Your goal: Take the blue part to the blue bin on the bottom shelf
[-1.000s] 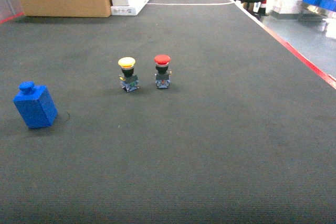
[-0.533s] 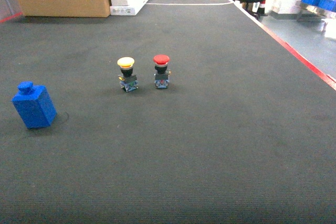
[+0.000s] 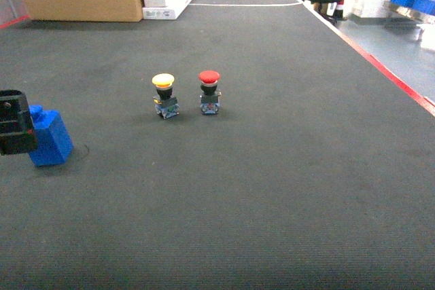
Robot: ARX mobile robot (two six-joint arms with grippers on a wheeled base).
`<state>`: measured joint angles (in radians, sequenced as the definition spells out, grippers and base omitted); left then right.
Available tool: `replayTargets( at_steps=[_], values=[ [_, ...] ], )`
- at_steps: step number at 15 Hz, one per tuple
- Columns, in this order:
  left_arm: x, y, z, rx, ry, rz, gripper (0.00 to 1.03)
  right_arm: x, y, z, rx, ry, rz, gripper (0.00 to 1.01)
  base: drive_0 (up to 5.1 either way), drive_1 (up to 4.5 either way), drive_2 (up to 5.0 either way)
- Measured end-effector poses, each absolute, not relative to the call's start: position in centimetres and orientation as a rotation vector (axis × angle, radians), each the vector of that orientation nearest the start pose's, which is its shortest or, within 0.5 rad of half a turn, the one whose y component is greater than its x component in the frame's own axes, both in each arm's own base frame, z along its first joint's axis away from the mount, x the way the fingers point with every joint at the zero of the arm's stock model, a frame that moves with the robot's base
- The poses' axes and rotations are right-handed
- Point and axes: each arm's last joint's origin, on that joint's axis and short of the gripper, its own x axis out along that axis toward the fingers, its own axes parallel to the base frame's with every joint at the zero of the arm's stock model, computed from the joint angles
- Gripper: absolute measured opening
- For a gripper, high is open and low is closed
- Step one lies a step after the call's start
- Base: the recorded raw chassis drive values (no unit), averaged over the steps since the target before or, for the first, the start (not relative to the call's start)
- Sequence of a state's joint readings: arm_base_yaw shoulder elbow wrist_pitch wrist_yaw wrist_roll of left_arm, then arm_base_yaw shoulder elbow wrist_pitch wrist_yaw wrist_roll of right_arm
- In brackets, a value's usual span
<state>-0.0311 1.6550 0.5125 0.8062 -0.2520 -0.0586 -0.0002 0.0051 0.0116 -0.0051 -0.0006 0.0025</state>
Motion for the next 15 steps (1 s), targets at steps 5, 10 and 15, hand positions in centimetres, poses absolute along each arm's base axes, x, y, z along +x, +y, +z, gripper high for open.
replayTargets(
  at_steps=[5,10,15],
  values=[
    [32.3,0.4,11.0,0.045,0.393,0.174,0.98,9.7,0.0,16.7,0.003,-0.001,0.000,0.98,0.0,0.00,0.0],
    [35.0,1.1,9.6,0.058,0.402,0.152,0.98,9.7,0.0,16.7,0.002,-0.001,0.000,0.98,0.0,0.00,0.0],
    [37.1,1.4,7.4,0.106,0.423,0.115,0.98,9.7,0.0,16.7,0.002,-0.002,0.000,0.98,0.0,0.00,0.0]
  ],
)
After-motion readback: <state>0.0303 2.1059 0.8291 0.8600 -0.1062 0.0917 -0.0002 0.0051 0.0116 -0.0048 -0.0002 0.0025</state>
